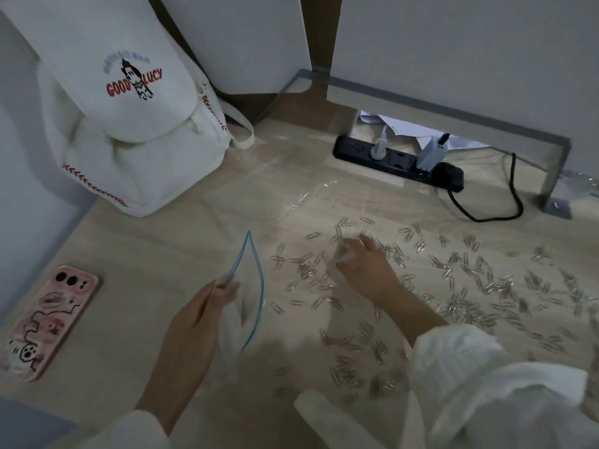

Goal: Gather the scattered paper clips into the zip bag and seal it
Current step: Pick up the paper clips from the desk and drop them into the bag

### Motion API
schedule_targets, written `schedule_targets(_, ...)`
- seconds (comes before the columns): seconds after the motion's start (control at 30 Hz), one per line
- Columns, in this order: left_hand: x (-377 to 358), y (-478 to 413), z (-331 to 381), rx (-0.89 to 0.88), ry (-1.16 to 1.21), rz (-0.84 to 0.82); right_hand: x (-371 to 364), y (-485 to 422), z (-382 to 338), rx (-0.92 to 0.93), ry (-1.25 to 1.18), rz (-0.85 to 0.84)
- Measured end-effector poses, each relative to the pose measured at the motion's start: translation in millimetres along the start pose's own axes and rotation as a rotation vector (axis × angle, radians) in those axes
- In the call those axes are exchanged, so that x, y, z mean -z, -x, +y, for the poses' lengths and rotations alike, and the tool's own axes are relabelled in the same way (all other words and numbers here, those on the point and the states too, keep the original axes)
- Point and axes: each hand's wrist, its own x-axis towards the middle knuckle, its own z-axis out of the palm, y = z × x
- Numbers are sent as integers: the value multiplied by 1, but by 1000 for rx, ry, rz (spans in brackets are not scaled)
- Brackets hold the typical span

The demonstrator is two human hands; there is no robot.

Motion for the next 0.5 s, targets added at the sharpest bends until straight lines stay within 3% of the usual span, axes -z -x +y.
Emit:
schedule_targets(0.1,8,1,-1,-32,-24,-2,-19,-17,-7,13,55,-21)
schedule_targets(0.3,19,1,-5,-46,-35,2,-58,2,-29,256,236,-133)
schedule_targets(0.4,22,3,-9,-55,-10,10,-70,29,-24,401,320,-78)
schedule_targets(0.5,21,7,-10,-52,14,12,-77,47,-5,408,371,-35)
